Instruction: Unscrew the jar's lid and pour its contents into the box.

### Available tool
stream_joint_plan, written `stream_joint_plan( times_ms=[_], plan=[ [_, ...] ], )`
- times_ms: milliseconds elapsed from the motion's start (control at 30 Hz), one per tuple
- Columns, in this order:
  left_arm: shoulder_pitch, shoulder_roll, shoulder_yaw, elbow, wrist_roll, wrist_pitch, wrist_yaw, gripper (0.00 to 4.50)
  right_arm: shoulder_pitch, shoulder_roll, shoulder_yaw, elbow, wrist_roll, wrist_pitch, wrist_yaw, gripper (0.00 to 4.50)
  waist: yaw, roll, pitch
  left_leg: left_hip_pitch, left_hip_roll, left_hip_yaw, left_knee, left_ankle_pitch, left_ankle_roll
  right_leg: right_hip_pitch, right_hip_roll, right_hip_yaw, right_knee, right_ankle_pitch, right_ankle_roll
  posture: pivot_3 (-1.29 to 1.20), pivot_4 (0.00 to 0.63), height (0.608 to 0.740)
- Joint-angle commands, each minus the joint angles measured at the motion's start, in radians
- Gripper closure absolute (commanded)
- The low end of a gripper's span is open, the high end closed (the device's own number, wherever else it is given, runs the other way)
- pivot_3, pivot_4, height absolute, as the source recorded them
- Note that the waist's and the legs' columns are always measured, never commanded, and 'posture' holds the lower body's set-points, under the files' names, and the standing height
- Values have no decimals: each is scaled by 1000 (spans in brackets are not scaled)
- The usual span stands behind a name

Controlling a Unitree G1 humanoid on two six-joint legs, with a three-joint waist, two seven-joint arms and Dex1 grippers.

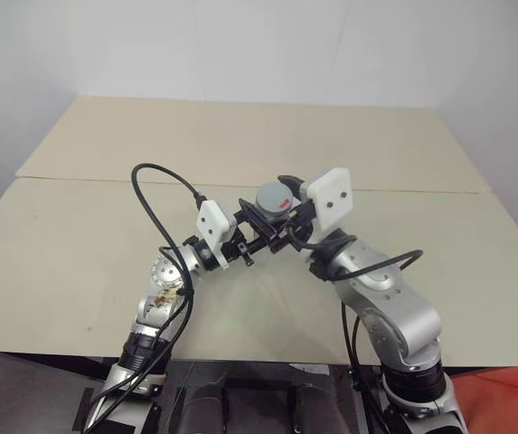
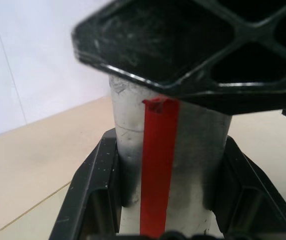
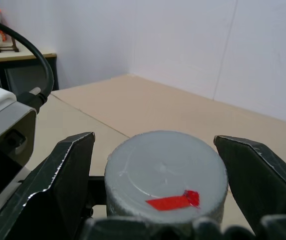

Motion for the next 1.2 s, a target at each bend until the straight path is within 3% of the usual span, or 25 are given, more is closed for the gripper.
stream_joint_plan(
  times_ms=[33, 667, 767, 867, 1067, 1200],
  plan=[
    [-8, 6, 6, -24, -3, -13, -2, 2573, 2, 14, -12, -19, -15, -32, -6, 43, -1, 0, 0, 0, 0, 0, 0, 0, 0, 0, 0, 0, 0, 0, 0, 0, 150, 740],
    [4, 2, -2, -1, 12, -8, 4, 2573, 14, 7, -25, -42, -27, -25, 24, 43, -9, 0, 0, 0, 0, 0, 0, 0, 0, 0, 0, 0, 0, 0, 0, 0, 150, 740],
    [5, 3, -1, 1, 13, -9, 4, 2573, 17, 11, -28, -35, -23, -25, 28, 613, -10, 0, 0, 0, 0, 0, 0, 0, 0, 0, 0, 0, 0, 0, 0, 0, 150, 740],
    [8, 4, 0, -1, 13, -8, 5, 2573, 20, 16, -29, -33, -24, -30, 29, 1647, -10, 0, 0, 0, 0, 0, 0, 0, 0, 0, 0, 0, 0, 0, 0, 0, 150, 740],
    [11, 9, -2, 2, 16, -6, 1, 2573, 22, 8, -26, -27, -32, -43, 40, 1703, -10, 0, 0, 0, 0, 0, 0, 0, 0, 0, 0, 0, 0, 0, 0, 0, 150, 740],
    [14, 29, 0, -26, -24, 10, -50, 2573, 21, -28, -54, -10, 22, -69, 130, 1703, -10, 0, 0, 0, 0, 0, 0, 0, 0, 0, 0, 0, 0, 0, 0, 0, 150, 740]
  ],
)
